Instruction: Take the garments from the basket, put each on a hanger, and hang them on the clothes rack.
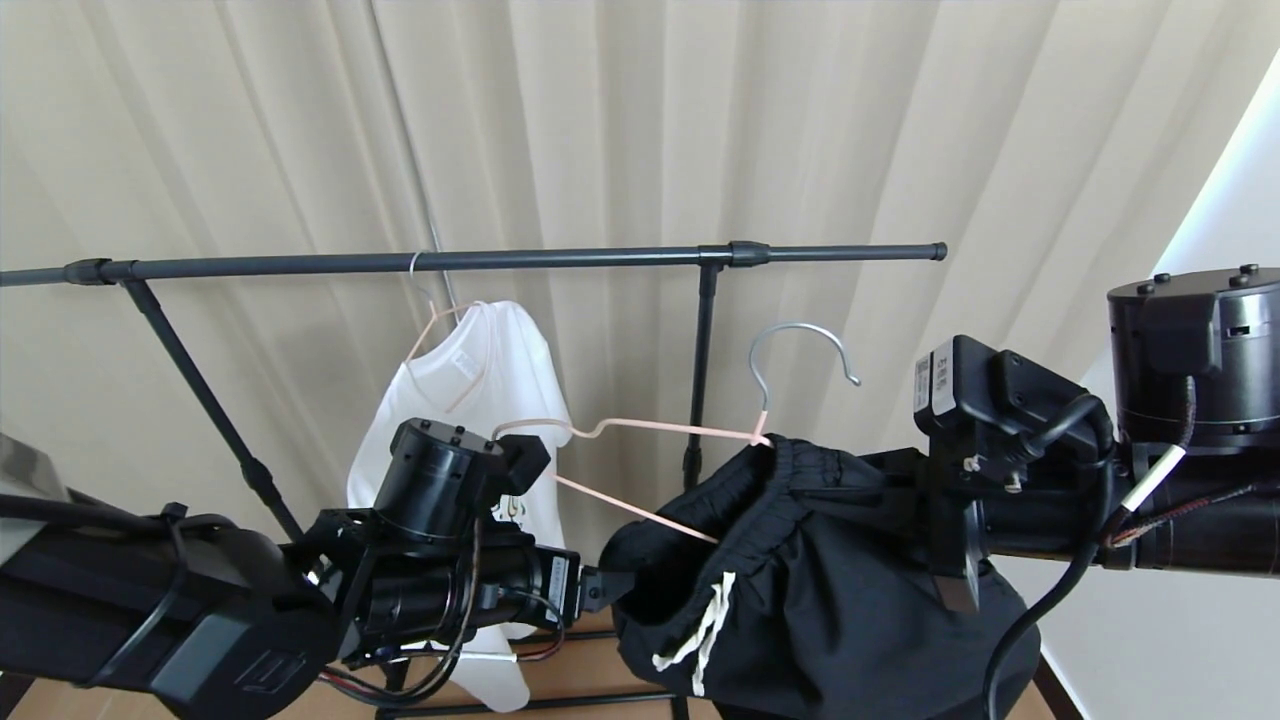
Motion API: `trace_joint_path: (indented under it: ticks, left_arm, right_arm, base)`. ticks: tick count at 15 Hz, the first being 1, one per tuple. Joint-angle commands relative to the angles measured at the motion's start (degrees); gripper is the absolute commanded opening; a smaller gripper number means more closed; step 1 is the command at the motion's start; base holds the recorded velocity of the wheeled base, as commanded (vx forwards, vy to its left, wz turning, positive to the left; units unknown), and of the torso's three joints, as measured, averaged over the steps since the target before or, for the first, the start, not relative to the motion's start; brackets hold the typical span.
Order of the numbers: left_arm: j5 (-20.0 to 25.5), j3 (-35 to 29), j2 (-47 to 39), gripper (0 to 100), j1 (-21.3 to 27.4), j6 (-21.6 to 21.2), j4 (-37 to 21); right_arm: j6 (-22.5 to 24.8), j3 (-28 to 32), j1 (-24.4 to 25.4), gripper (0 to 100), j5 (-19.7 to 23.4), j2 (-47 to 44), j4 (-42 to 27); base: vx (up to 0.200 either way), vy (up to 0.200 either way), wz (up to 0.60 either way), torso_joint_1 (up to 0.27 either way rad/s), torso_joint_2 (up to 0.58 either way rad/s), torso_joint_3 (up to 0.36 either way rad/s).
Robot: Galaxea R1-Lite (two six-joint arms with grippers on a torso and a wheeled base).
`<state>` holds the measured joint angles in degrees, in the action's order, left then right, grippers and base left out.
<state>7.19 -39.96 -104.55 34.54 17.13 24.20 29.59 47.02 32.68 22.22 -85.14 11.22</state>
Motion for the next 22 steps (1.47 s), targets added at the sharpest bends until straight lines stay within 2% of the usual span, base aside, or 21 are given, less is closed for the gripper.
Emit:
trace_joint_path:
  ticks: [1, 9, 10, 18, 22]
  left_arm:
    - [0.0, -0.2, -2.5, 100, 0.1, 0.0, 0.9]
    - [-1.3, 0.1, -7.4, 100, 0.4, 0.1, 5.5]
    - [-1.3, 0.1, -7.5, 0, 0.4, 0.1, 5.8]
    - [-1.9, 1.0, -6.2, 0, 1.5, -0.1, 5.8]
    - [-2.2, 3.1, -1.8, 0, 1.1, -0.4, 5.9]
  right_arm:
    - [0.0, -0.1, 0.1, 0, 0.0, 0.4, 0.0]
    - [0.0, -0.1, 0.0, 0, 0.0, 0.6, 0.0]
    - [0.0, 0.0, 0.0, 0, 0.0, 0.6, 0.1]
    - [0.0, 0.1, -0.3, 0, 0.0, 0.2, 0.1]
    - [0.0, 0.2, -0.9, 0, 0.0, -0.1, 0.1]
  base:
    - [0.0, 0.0, 0.0, 0.0, 0.0, 0.0]
    - [0.0, 0.0, 0.0, 0.0, 0.0, 0.0]
    - [0.0, 0.0, 0.0, 0.0, 0.0, 0.0]
    - [0.0, 0.0, 0.0, 0.0, 0.0, 0.0]
    - [0.0, 0.0, 0.0, 0.0, 0.0, 0.0]
